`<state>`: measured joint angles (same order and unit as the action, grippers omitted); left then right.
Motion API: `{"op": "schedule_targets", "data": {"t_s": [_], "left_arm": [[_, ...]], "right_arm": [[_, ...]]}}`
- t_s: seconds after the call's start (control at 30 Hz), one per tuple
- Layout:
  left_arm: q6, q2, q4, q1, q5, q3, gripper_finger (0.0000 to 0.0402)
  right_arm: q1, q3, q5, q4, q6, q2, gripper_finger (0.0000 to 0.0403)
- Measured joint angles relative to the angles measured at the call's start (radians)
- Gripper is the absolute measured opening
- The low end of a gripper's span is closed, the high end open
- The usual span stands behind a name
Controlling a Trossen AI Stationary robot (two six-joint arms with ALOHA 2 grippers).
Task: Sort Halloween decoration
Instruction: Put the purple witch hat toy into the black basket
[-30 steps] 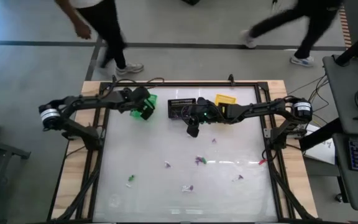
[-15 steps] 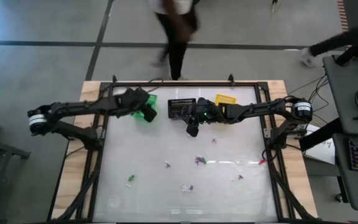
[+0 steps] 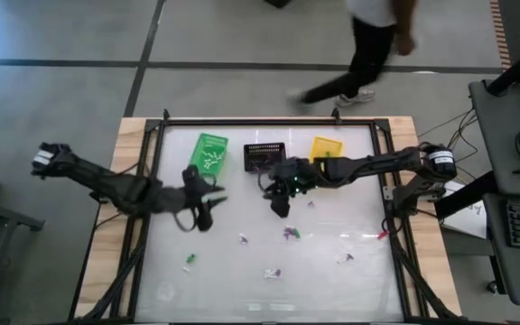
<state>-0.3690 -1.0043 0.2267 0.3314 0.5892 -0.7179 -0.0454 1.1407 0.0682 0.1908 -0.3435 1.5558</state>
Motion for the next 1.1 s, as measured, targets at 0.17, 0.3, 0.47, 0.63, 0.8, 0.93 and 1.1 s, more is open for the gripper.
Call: {"op": "schedule_targets", "data": {"t_s": [0.17, 0.3, 0.47, 0.63, 0.8, 0.93, 1.1], "left_arm": [[0.029, -0.006, -0.120, 0.149, 0.000, 0.044, 0.0119], [0.099, 0.013, -0.150, 0.221, -0.029, 0.059, 0.0119], [0.178, 0.070, -0.156, 0.237, -0.175, 0.073, 0.0119], [0.242, 0.160, -0.179, 0.237, -0.224, 0.134, 0.0119], [0.267, 0.279, -0.287, 0.237, -0.240, 0.249, 0.0119], [0.264, 0.362, -0.421, 0.236, -0.216, 0.361, 0.0119], [0.297, 0.413, -0.553, 0.235, -0.183, 0.441, 0.0119]], "right_arm": [[0.098, 0.070, -0.091, 0.130, 0.021, -0.001, 0.0121], [0.162, 0.071, -0.094, 0.117, 0.043, -0.003, 0.0116], [0.203, 0.070, -0.092, 0.119, -0.045, -0.008, 0.0112], [0.244, 0.070, -0.089, 0.228, -0.239, -0.018, 0.0111], [0.278, 0.071, -0.087, 0.471, -0.525, -0.018, 0.0109], [0.282, 0.067, -0.091, 0.723, -0.737, -0.017, 0.0111], [0.242, 0.058, -0.194, 0.908, -0.817, -0.016, 0.0111]]}}
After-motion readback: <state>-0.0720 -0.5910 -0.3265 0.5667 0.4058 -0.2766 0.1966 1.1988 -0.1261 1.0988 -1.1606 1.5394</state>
